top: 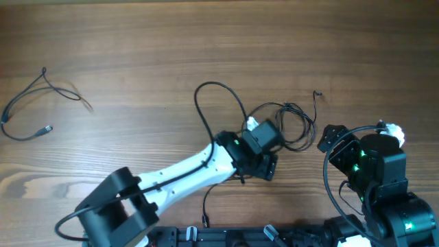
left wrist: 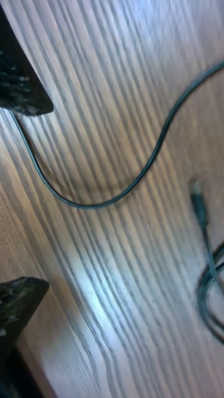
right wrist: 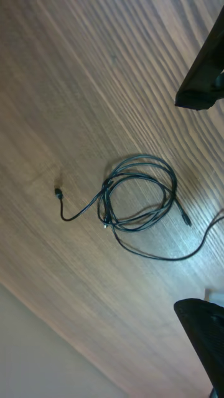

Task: Untangle cables

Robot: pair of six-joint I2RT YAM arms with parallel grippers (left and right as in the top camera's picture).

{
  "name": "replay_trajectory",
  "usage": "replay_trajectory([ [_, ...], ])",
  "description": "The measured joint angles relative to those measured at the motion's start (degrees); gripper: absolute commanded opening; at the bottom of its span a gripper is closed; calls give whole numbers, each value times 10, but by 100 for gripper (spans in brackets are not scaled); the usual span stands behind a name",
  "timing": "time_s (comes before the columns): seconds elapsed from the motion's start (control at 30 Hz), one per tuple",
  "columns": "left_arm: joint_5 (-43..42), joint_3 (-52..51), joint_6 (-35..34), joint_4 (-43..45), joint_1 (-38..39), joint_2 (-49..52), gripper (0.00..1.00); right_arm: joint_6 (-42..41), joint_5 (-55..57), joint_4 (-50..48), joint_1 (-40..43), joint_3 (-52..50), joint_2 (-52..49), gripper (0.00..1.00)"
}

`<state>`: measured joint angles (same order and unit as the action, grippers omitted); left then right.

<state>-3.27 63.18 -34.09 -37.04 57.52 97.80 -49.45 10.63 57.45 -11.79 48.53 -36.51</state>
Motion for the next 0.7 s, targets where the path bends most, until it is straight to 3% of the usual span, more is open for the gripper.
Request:
replay_trajectory([
  [0.1, 27, 0, 0, 1, 21, 26, 79, -16, 0, 13, 0, 0, 0, 100],
  [0.2, 53, 0, 3, 6, 32, 59, 60, -24, 1, 26, 0, 0, 0, 100],
  [0.3, 65, 0, 5, 13, 32, 81, 49, -29, 2, 34, 0, 0, 0, 100],
  [0.4, 73, 0, 9, 18, 32, 91, 29, -33, 2, 35, 0, 0, 0, 100],
  [0.43, 75, 0, 6, 19, 32, 92, 5, -35, 2, 35, 0, 0, 0, 100],
  [0.7, 82, 0, 8, 19, 19, 92, 4, -43, -3, 49, 0, 0, 0, 100],
])
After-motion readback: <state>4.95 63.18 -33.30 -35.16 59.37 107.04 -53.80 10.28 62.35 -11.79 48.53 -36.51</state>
